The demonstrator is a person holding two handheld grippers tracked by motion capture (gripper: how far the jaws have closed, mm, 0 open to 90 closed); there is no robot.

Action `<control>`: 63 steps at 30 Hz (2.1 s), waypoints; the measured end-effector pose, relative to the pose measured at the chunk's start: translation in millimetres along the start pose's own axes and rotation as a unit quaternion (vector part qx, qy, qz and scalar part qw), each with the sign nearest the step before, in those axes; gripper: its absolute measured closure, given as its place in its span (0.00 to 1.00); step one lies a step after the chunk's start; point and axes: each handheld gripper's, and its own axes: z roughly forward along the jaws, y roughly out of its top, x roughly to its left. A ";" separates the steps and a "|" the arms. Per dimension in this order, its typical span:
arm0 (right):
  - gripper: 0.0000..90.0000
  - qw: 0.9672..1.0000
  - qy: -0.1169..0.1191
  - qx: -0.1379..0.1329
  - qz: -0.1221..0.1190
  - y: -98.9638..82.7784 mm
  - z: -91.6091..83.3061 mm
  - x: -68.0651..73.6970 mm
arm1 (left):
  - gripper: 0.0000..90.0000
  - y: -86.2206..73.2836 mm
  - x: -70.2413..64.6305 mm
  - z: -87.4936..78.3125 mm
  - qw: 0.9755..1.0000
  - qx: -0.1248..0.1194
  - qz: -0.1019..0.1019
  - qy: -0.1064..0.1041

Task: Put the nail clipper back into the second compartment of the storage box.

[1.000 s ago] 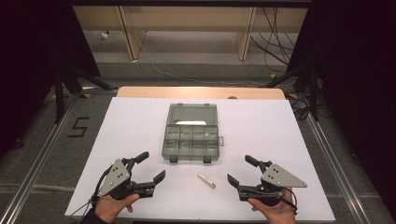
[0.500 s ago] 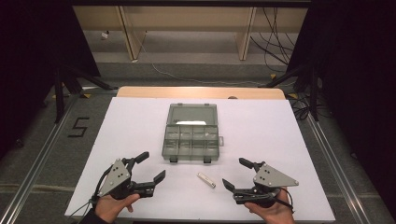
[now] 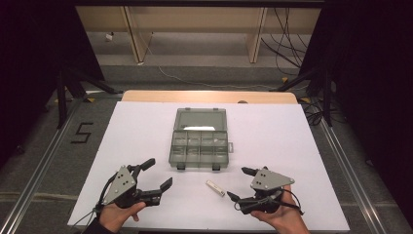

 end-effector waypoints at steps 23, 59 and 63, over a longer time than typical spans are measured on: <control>0.31 0.981 0.066 0.170 -0.068 36.4 44.6 -9.4 | 0.18 -0.1 0.3 0.6 1.000 -0.002 -0.003 0.000; 0.64 0.926 0.126 0.351 -0.064 34.4 115.0 -6.6 | 0.18 0.0 0.2 0.2 1.000 0.001 -0.001 -0.001; 0.69 0.923 0.128 0.357 -0.063 35.8 117.1 -6.7 | 0.18 0.1 0.4 0.2 1.000 0.001 0.001 -0.001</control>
